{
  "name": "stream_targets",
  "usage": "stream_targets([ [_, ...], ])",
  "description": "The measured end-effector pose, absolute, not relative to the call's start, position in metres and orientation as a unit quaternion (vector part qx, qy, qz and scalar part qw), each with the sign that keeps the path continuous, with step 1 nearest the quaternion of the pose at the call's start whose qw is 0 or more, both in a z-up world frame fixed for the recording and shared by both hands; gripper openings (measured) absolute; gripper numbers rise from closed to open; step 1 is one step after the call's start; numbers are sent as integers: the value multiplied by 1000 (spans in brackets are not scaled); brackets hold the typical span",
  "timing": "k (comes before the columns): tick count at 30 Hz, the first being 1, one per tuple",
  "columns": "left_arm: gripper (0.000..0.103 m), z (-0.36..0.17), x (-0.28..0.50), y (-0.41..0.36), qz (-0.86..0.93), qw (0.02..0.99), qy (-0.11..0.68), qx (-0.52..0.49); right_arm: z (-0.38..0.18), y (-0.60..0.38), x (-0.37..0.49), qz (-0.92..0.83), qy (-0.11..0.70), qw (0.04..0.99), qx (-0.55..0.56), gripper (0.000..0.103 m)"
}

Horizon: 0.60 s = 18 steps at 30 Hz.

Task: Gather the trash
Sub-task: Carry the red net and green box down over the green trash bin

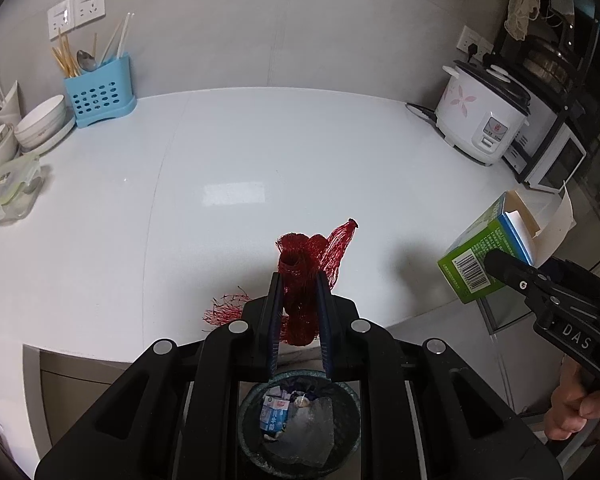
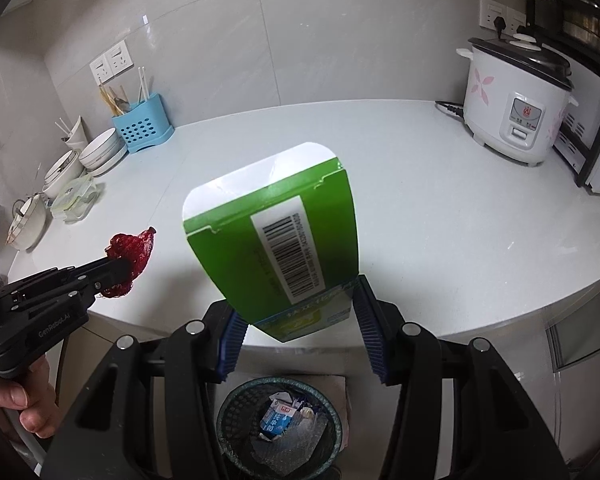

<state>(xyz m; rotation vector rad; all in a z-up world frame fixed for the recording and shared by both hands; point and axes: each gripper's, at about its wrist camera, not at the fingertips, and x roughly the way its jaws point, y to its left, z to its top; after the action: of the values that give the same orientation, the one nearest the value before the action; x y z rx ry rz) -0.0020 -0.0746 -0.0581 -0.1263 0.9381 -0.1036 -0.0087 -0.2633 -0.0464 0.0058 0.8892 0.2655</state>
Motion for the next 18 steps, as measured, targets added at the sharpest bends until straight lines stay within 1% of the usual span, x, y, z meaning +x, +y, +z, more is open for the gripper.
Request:
stream_targets([
  [10, 15, -87, -39, -83, -60, 884, 461, -57, -66, -258, -43, 151, 439, 886, -7, 48],
  [18, 15, -117, -66, -83, -64, 874, 477, -64, -94, -254, -64, 159, 456, 876, -18, 48],
])
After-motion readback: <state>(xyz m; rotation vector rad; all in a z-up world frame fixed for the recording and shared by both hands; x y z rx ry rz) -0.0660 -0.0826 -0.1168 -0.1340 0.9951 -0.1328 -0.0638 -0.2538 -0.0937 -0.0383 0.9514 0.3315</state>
